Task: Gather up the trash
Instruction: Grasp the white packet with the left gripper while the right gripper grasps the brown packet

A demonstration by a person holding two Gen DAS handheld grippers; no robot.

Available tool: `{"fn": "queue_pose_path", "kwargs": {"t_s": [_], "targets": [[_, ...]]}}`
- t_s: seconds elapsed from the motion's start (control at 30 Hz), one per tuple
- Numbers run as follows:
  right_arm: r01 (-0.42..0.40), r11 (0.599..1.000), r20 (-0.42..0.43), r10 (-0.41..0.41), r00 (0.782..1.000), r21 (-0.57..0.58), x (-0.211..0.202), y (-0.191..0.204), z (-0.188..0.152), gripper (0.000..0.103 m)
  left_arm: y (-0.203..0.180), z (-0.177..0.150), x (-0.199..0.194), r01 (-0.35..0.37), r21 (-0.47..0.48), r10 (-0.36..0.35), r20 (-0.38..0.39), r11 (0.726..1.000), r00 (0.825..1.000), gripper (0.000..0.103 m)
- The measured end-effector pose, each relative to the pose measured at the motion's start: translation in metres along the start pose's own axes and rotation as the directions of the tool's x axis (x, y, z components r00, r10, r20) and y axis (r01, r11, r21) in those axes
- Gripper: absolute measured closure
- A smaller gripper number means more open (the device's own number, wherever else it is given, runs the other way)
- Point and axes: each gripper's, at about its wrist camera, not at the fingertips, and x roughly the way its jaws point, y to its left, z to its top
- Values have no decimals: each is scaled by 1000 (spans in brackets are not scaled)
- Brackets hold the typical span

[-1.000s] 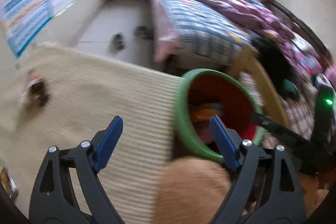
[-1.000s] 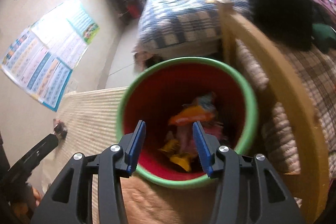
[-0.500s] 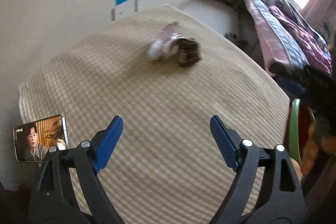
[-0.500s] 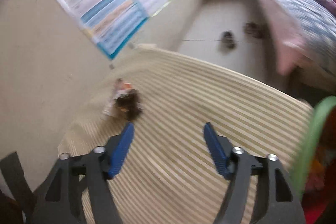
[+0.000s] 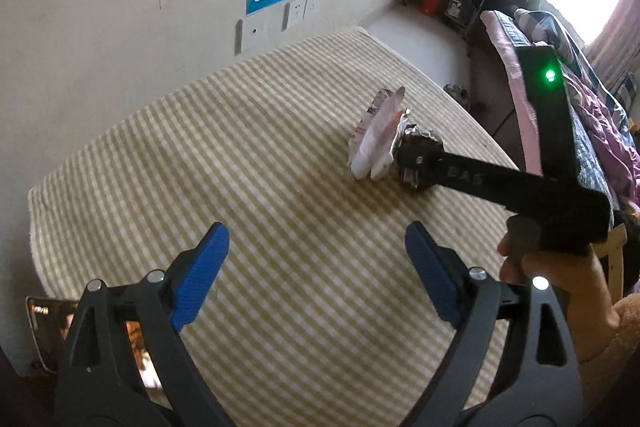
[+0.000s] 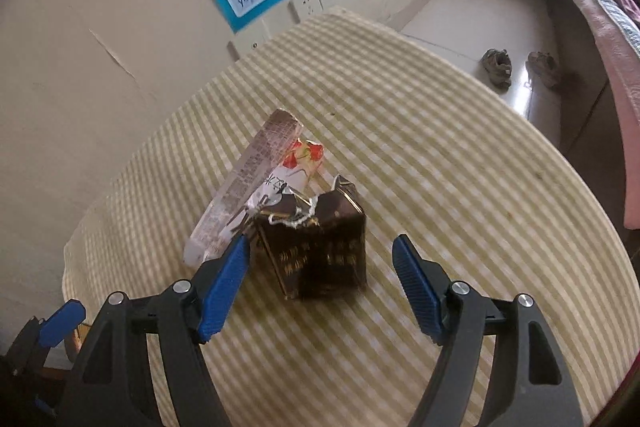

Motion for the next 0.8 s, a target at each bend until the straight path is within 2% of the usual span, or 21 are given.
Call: {"fn": "queue_pose_path", "kwargs": {"t_s": [0.03, 0.1, 0.23, 0.4, 0.6, 0.63, 0.67, 0.73, 0.8], "targets": [[-6, 1000, -5, 6, 1000, 2, 2, 0, 0, 50, -1, 3, 3, 3, 4, -3, 0, 1000, 1000, 16], [-15, 1000, -3, 16, 1000, 1, 2, -1, 1, 57, -3, 8, 8, 8, 14, -8, 0, 1000, 1000, 16], [-21, 998, 49, 18, 999, 67, -24, -24, -14, 57, -12, 22, 22, 23, 41, -23, 2, 999, 1000, 16], [-38, 976, 76, 22, 997, 213, -71, -70, -59, 57, -33, 40, 53, 17, 120, -14, -21, 993, 1000, 16], [-54, 971, 102, 31, 994, 235, -120, -83, -113, 57, -55, 55, 81, -6, 181, 9, -19, 983, 1000, 16], [-59, 970, 103, 35, 994, 236, -125, -82, -118, 56, -57, 56, 86, -10, 185, 16, -29, 983, 999, 22], [-62, 969, 105, 38, 994, 240, -128, -81, -124, 56, -59, 57, 90, -15, 187, 23, -40, 982, 999, 37], [-64, 968, 113, 37, 993, 243, -136, -79, -136, 56, -62, 58, 98, -15, 194, 30, -73, 981, 997, 57], [-65, 967, 121, 36, 992, 247, -142, -76, -144, 56, -64, 57, 98, -19, 205, 35, -73, 979, 997, 58]]}}
